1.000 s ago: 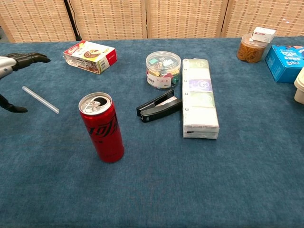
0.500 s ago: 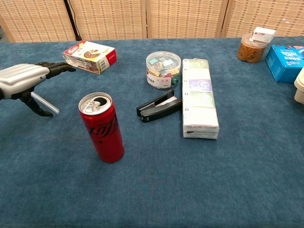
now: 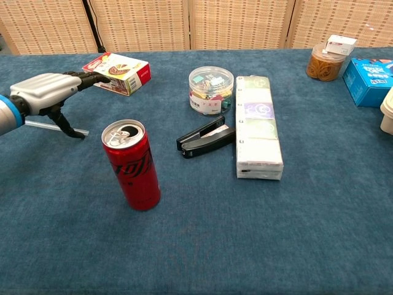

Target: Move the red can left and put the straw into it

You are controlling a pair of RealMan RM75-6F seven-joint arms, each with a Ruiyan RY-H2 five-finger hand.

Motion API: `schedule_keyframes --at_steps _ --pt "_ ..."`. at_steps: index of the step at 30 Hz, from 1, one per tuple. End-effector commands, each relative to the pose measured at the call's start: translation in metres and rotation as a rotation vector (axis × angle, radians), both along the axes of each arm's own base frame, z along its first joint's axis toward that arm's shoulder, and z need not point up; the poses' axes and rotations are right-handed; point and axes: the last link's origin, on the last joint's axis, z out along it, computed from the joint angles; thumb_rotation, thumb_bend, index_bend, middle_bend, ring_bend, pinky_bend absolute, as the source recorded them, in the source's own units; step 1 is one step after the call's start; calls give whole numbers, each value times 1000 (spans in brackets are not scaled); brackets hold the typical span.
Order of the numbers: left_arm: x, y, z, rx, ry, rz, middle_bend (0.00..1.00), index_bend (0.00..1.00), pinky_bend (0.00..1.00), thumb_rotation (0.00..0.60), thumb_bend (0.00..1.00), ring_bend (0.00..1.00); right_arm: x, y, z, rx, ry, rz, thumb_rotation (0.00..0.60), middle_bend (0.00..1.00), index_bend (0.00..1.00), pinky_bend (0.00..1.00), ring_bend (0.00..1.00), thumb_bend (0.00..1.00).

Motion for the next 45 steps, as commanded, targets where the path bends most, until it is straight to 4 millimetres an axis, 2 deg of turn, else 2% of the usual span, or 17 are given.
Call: schedule_keyframes --at_steps 1,8,11,15,18,23,30,35,45 --pt "10 12 0 23 -37 6 0 0 0 600 0 0 0 0 0 0 1 -1 600 0 0 0 0 0" --pt "19 33 9 68 -71 18 0 0 0 600 0 0 0 -1 -2 12 -11 -1 600 0 0 0 0 0" --pt "18 39 10 68 -82 39 0 0 0 600 0 0 0 -1 -2 9 -8 -3 600 0 0 0 0 0" --pt "11 43 26 109 -101 31 0 0 0 600 0 0 -2 0 0 0 -8 -10 600 0 0 0 0 0" --pt "-11 39 40 122 -57 53 0 0 0 600 0 0 0 -1 -1 3 -18 -8 600 0 0 0 0 0" --pt "-47 27 49 118 -33 132 0 0 0 600 0 0 3 2 -3 15 -21 3 600 0 0 0 0 0" --pt "-79 18 58 120 -31 221 0 0 0 600 0 0 5 4 -7 26 -21 8 600 0 0 0 0 0" --pt "-88 18 63 129 -29 253 0 0 0 600 0 0 6 4 -10 36 -22 8 600 0 0 0 0 0" --pt "-89 21 56 110 13 271 0 0 0 600 0 0 7 4 -14 43 -22 3 600 0 0 0 0 0"
